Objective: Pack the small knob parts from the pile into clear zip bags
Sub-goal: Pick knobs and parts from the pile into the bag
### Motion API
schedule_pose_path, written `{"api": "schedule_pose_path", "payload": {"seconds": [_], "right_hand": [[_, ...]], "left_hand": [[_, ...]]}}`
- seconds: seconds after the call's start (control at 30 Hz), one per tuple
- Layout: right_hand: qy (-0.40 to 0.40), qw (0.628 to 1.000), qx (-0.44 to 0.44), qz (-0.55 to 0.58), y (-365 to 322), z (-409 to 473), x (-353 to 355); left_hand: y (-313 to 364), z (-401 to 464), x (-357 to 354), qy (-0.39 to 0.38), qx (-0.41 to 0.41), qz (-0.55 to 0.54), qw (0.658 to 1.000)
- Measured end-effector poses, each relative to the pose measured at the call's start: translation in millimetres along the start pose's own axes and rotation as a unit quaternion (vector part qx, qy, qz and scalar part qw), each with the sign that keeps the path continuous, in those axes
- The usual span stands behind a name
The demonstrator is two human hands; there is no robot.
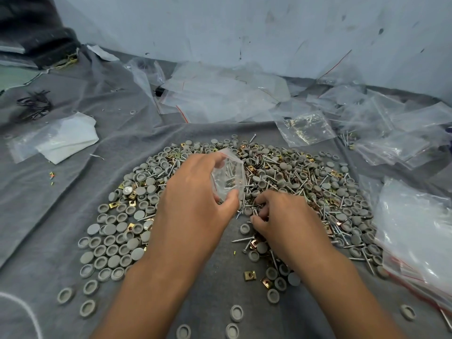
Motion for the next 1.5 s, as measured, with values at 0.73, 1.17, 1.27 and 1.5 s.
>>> {"api": "schedule_pose_path", "payload": {"seconds": [0.73,1.17,1.27,1.5], "right_hand": [[0.001,0.997,0.075,-0.01,-9.4,-9.5,1.3],[0.283,0.881,0.324,0.196,-48.8,-60.0,80.8],[0.256,0.897,0.31,0.185,-50.7,-52.5,69.7],[0.198,0.928,0.217,0.229,-11.3,-37.0,77.8]], "left_hand": [[0.1,-0.4,0.5,-0.006,0.005,0.005,1.0],[3.6,-0.4,-3.9,-0.007,-0.015,0.008,1.0],[4.9,-1.2,-2.1,0.001,-0.019,0.0,1.0],[0.7,-1.0,5.0,0.006,0.001,0.003,1.0]]}}
Point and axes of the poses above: each hand's wrist, its own z-axis towards the middle knuckle, its own x-axis out of the back of the hand, y = z × x, the point moved 9 cm from there along z, towards the middle knuckle, and after that the axes turned 10 degrees about -y, right-handed, at the moved point
